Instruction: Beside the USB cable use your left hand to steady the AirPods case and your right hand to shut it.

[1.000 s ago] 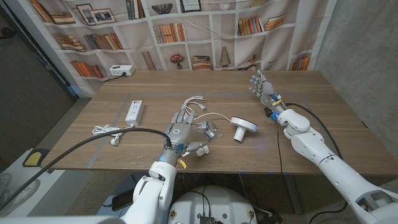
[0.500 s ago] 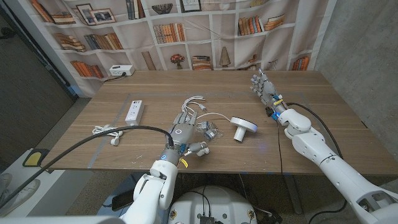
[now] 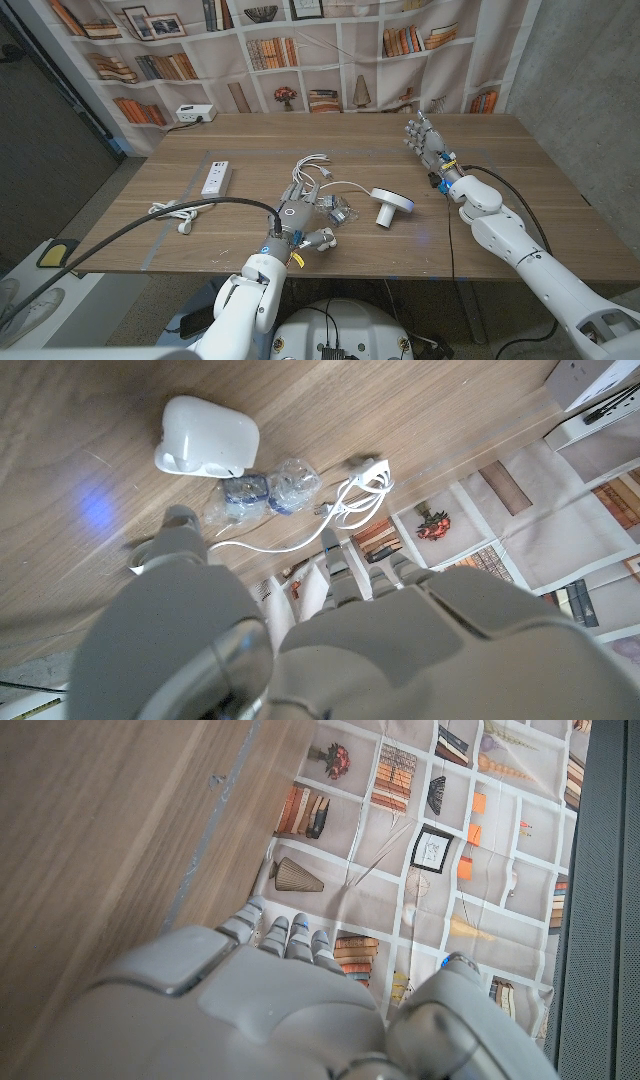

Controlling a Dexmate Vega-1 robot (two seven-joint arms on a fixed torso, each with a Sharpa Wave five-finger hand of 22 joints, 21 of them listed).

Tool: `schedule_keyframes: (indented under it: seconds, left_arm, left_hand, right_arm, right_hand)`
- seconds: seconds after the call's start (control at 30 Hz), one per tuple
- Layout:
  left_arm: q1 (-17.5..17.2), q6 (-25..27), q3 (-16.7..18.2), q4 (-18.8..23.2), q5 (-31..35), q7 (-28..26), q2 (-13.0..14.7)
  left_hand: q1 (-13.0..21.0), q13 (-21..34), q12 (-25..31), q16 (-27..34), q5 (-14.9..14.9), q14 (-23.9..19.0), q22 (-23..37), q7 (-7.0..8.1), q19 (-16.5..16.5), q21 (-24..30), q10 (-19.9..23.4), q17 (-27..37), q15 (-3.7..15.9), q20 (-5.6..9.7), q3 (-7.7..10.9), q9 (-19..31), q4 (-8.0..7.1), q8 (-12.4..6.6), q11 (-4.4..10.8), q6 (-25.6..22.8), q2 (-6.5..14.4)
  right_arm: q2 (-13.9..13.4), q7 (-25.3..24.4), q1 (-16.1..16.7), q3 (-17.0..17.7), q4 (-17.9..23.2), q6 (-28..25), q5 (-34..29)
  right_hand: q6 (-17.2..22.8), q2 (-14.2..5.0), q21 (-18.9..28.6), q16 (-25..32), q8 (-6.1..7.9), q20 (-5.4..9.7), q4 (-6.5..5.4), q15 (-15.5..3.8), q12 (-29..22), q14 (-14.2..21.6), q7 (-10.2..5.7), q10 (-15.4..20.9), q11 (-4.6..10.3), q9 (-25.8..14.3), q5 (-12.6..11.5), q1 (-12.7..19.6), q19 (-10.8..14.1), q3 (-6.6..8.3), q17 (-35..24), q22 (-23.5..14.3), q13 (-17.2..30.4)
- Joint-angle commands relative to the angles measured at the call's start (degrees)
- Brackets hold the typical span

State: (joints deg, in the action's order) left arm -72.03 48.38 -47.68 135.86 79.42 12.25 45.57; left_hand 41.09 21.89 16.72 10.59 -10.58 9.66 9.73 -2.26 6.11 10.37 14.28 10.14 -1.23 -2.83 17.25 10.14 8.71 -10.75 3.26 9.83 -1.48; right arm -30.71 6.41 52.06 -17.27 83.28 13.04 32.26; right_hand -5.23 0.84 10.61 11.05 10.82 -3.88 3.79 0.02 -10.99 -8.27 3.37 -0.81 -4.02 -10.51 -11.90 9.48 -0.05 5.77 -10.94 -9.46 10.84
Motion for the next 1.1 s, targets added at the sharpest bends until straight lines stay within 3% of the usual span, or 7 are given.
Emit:
schedule_keyframes:
  seconds: [0.03,0.3,0.37,0.47,0.5,0.57,1.1]
  left_arm:
    - [1.0,-1.25,-0.18,1.56,0.15,5.68,2.02]
    - [0.86,-1.08,0.78,3.12,-2.52,7.89,2.79]
    - [1.03,-0.78,-0.16,2.46,0.7,8.26,2.72]
    - [0.56,-0.18,-0.33,1.8,1.75,6.62,2.5]
    - [-0.08,-0.19,0.76,2.39,-1.45,5.05,2.6]
    - [0.49,-0.41,0.42,2.54,-0.62,7.15,2.8]
    - [-0.08,-0.47,0.32,1.69,-2.62,4.52,2.92]
  left_hand:
    - [0.49,0.2,-0.09,-0.06,-0.24,1.24,0.2,-0.42,0.83,-0.06,-0.29,0.12,-0.22,-0.29,0.46,0.16,0.12,0.28,0.06,21.66,0.11]
    - [0.25,0.37,0.15,0.25,0.01,0.93,0.22,-0.19,1.17,0.03,0.5,0.12,-0.24,-0.74,0.32,0.15,0.02,0.01,-0.36,21.23,-0.17]
    - [0.15,0.45,0.42,0.48,0.06,0.45,0.22,-0.12,1.16,0.11,1.26,0.11,-0.12,-0.77,0.31,0.15,-0.05,-0.09,0.01,20.96,-0.18]
    - [0.02,0.54,0.6,0.67,0.13,0.03,0.23,-0.12,1.11,0.2,1.79,0.11,0.02,-0.78,0.28,0.14,-0.12,-0.24,-0.15,20.54,-0.21]
    - [-0.01,0.56,0.58,0.67,0.14,0.03,0.23,-0.11,1.09,0.22,1.76,0.11,0.03,-0.77,0.28,0.14,-0.14,-0.26,-0.19,20.48,-0.22]
    - [-0.1,0.62,0.42,0.48,0.18,0.53,0.24,-0.11,1.1,0.26,1.43,0.11,-0.1,-0.77,0.26,0.14,-0.18,-0.25,-0.33,20.46,-0.23]
    - [-0.39,0.94,0.68,0.79,0.3,-0.16,0.24,-0.07,0.7,0.52,2.49,0.09,0.19,-0.59,0.26,0.13,-0.31,-0.31,0.58,19.98,-0.22]
  right_arm:
    - [-0.16,-0.36,0.22,0.11,0.74,-0.33,-0.07]
    - [0.01,-0.66,0.37,0.07,1.1,-0.66,0.07]
    - [0.07,-0.57,0.34,0.05,1.03,-0.67,0.15]
    - [0.02,-0.84,0.38,-0.06,1.11,-0.61,-0.26]
    - [0.12,-0.49,0.37,-0.05,0.96,-0.45,0.02]
    - [0.02,-0.82,0.38,-0.14,1.06,-0.57,-0.36]
    - [0.22,-1.14,0.36,-0.32,1.44,-0.56,-0.61]
  right_hand:
    - [-0.17,-0.25,-0.19,0.12,0.25,-0.32,0.37,-0.12,-0.34,-0.32,-0.45,-0.25,-0.06,-0.18,0.25,0.48,-0.38,0.1,-0.14,-0.25,0.13]
    - [-0.16,-0.28,-0.16,0.13,0.25,-0.35,0.4,-0.13,-0.33,-0.34,-0.46,-0.3,-0.1,-0.18,0.25,0.47,-0.44,0.09,-0.14,-0.25,0.13]
    - [-0.17,-0.29,-0.17,0.13,0.25,-0.36,0.41,-0.18,-0.32,-0.35,-0.46,-0.34,-0.09,-0.18,0.26,0.47,-0.47,0.09,-0.14,-0.25,0.13]
    - [-0.17,-0.3,-0.15,0.13,0.25,-0.38,0.42,-0.19,-0.31,-0.35,-0.49,-0.37,-0.06,-0.18,0.26,0.47,-0.47,0.08,-0.14,-0.25,0.13]
    - [-0.18,-0.3,-0.15,0.13,0.25,-0.33,0.42,-0.19,-0.31,-0.35,-0.49,-0.38,-0.07,-0.18,0.26,0.47,-0.48,0.08,-0.14,-0.25,0.13]
    - [-0.17,-0.31,-0.15,0.12,0.25,-0.41,0.43,-0.2,-0.32,-0.37,-0.48,-0.36,-0.12,-0.18,0.26,0.47,-0.5,0.08,-0.14,-0.25,0.13]
    - [-0.21,-0.36,-0.09,0.14,0.24,-0.49,0.49,-0.22,-0.33,-0.4,-0.52,-0.39,-0.04,-0.18,0.28,0.43,-0.57,0.05,-0.14,-0.25,0.13]
